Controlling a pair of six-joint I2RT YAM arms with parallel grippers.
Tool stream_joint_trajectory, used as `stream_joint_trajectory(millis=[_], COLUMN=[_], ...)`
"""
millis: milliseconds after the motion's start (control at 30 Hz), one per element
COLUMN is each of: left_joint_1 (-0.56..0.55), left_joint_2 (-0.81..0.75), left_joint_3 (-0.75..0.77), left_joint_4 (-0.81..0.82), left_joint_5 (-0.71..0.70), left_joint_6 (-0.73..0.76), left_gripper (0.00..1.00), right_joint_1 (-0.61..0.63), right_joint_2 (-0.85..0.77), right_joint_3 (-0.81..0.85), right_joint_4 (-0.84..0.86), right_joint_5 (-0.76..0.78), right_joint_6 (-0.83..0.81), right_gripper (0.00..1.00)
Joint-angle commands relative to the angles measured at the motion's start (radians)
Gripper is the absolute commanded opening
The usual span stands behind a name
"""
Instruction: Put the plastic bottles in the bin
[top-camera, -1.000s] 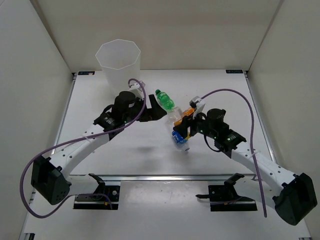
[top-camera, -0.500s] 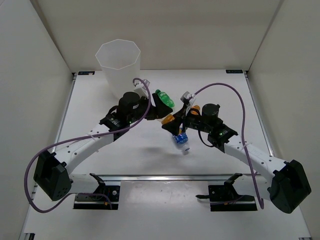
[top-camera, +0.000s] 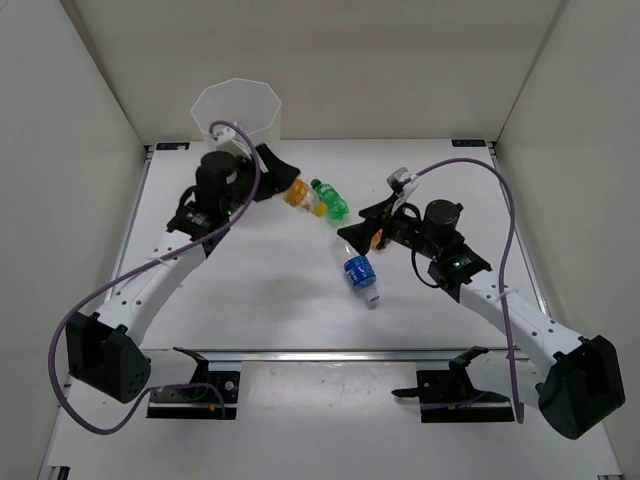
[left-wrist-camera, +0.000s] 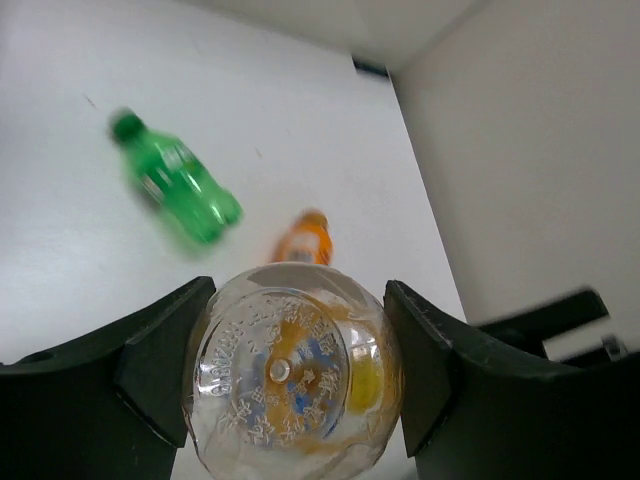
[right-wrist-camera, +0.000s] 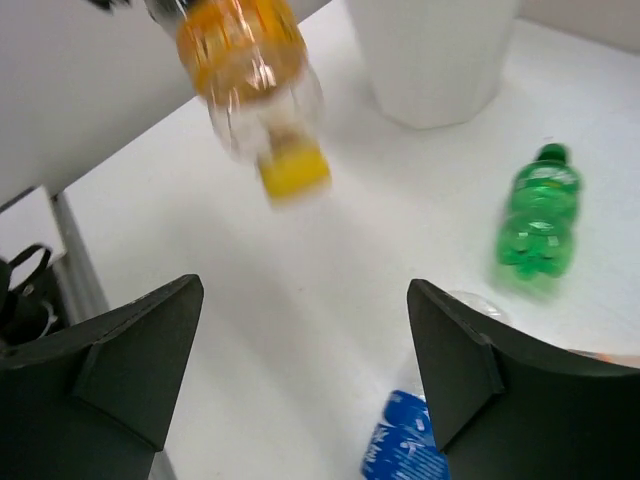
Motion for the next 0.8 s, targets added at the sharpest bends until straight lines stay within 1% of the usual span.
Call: stream_joint_trajectory(millis=[0, 33, 67, 133, 167, 200, 233, 267, 300, 333, 367, 400, 433, 467, 500, 533, 600, 633, 700, 767], left_joint_1=[0.109, 0.133, 0.146, 0.161, 0.166, 0.166, 0.175, 0.186, 0.193, 0.207, 0.219, 0.229, 0.242, 0.255, 0.273, 0.27, 0.297, 0.293, 0.296, 0.288], left_joint_2=[0.02, 0.037, 0.075, 0.155, 0.217, 0.285, 0.325, 0.404, 0.487, 0.568, 0.606, 0.667, 0.702, 0.745, 0.771, 0.784, 0.773, 0.749, 0.72, 0.713], left_joint_3=[0.151, 0.218, 0.25, 0.411, 0.451, 0.523, 0.61, 0.718, 0.779, 0.894, 0.986, 1.027, 1.092, 1.152, 1.173, 1.195, 1.17, 1.129, 1.082, 1.108], left_joint_4=[0.008, 0.0, 0.003, -0.003, 0.003, 0.016, 0.002, -0.018, -0.052, -0.096, -0.131, -0.154, -0.17, -0.196, -0.21, -0.222, -0.21, -0.181, -0.147, -0.165], left_joint_5=[-0.074, -0.109, -0.173, -0.366, -0.411, -0.487, -0.555, -0.583, -0.597, -0.613, -0.626, -0.638, -0.653, -0.655, -0.652, -0.644, -0.614, -0.604, -0.577, -0.583], left_joint_6=[0.067, 0.082, 0.117, 0.179, 0.211, 0.247, 0.258, 0.275, 0.283, 0.282, 0.285, 0.277, 0.275, 0.266, 0.253, 0.246, 0.213, 0.2, 0.209, 0.219], left_gripper=[0.21, 0.22, 0.22, 0.29, 0.3, 0.38, 0.42, 0.4, 0.4, 0.41, 0.42, 0.42, 0.44, 0.44, 0.44, 0.47, 0.76, 0.98, 0.98, 0.99], right_joint_1=[-0.064, -0.087, -0.115, -0.153, -0.178, -0.202, -0.225, -0.262, -0.285, -0.311, -0.333, -0.363, -0.368, -0.376, -0.38, -0.379, -0.376, -0.377, -0.38, -0.367], right_joint_2=[-0.065, -0.073, -0.068, -0.079, -0.079, -0.077, -0.077, -0.079, -0.076, -0.079, -0.082, -0.085, -0.085, -0.082, -0.079, -0.074, -0.068, -0.065, -0.062, -0.068], right_joint_3=[-0.008, -0.01, -0.013, -0.013, -0.004, -0.007, -0.008, -0.02, -0.025, -0.033, -0.045, -0.042, -0.049, -0.042, -0.039, -0.028, -0.025, -0.022, -0.025, -0.026], right_joint_4=[0.024, 0.0, -0.034, -0.1, -0.144, -0.166, -0.199, -0.221, -0.23, -0.237, -0.256, -0.26, -0.293, -0.313, -0.344, -0.364, -0.387, -0.387, -0.395, -0.395], right_joint_5=[0.005, 0.016, 0.017, 0.059, 0.068, 0.074, 0.079, 0.082, 0.071, 0.065, 0.062, 0.06, 0.08, 0.109, 0.122, 0.141, 0.168, 0.171, 0.162, 0.174], right_joint_6=[0.01, -0.009, -0.018, -0.067, -0.079, -0.093, -0.113, -0.116, -0.11, -0.109, -0.11, -0.106, -0.115, -0.124, -0.136, -0.154, -0.167, -0.173, -0.164, -0.162], right_gripper=[0.81, 0.82, 0.83, 0.84, 0.85, 0.86, 0.86, 0.86, 0.86, 0.86, 0.86, 0.86, 0.86, 0.86, 0.86, 0.87, 0.87, 0.88, 0.88, 0.89])
